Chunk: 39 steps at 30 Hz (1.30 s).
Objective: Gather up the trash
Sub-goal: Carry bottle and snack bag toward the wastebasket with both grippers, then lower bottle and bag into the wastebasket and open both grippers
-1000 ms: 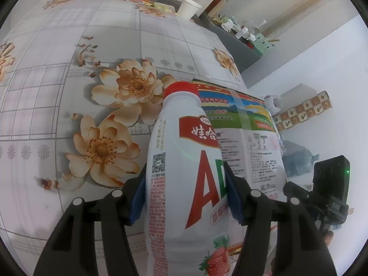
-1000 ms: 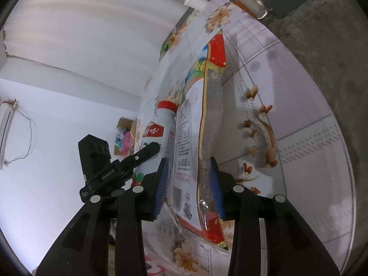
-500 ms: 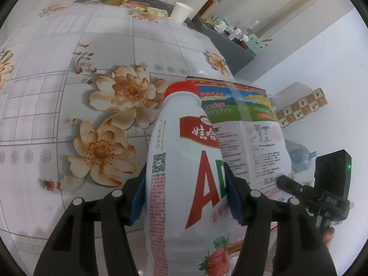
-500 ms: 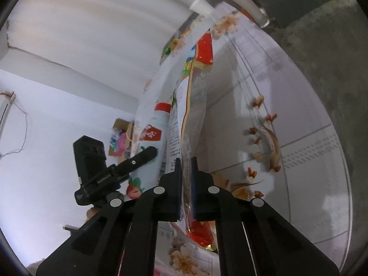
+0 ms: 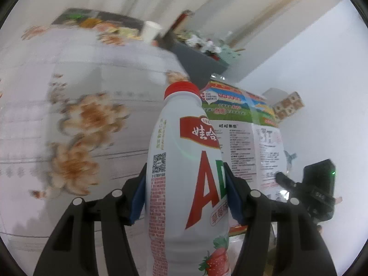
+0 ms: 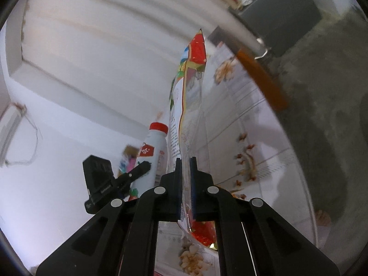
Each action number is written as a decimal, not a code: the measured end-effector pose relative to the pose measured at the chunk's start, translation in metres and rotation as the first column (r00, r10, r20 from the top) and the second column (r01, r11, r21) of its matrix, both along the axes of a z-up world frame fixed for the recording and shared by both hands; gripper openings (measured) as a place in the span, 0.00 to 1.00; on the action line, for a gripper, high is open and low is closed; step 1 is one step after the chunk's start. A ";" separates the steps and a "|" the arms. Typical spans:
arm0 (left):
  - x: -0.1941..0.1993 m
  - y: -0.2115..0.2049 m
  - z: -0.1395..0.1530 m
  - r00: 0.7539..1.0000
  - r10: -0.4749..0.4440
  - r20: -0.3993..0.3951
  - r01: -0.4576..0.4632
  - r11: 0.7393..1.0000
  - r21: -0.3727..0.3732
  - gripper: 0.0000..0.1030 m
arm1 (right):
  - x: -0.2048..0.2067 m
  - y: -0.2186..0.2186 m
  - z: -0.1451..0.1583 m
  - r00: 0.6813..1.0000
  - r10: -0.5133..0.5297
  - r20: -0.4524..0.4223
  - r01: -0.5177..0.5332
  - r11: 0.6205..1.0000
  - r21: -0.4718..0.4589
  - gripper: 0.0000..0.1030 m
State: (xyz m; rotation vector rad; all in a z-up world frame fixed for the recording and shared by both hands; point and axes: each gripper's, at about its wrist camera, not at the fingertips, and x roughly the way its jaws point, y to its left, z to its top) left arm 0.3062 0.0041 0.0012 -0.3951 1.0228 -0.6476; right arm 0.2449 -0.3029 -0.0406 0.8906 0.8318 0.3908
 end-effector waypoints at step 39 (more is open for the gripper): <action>-0.013 -0.545 -0.127 0.771 -0.570 -0.284 0.624 0.765 0.159 0.57 | -0.187 -0.355 -0.250 0.660 -0.650 -0.377 0.738 0.653 0.167 0.06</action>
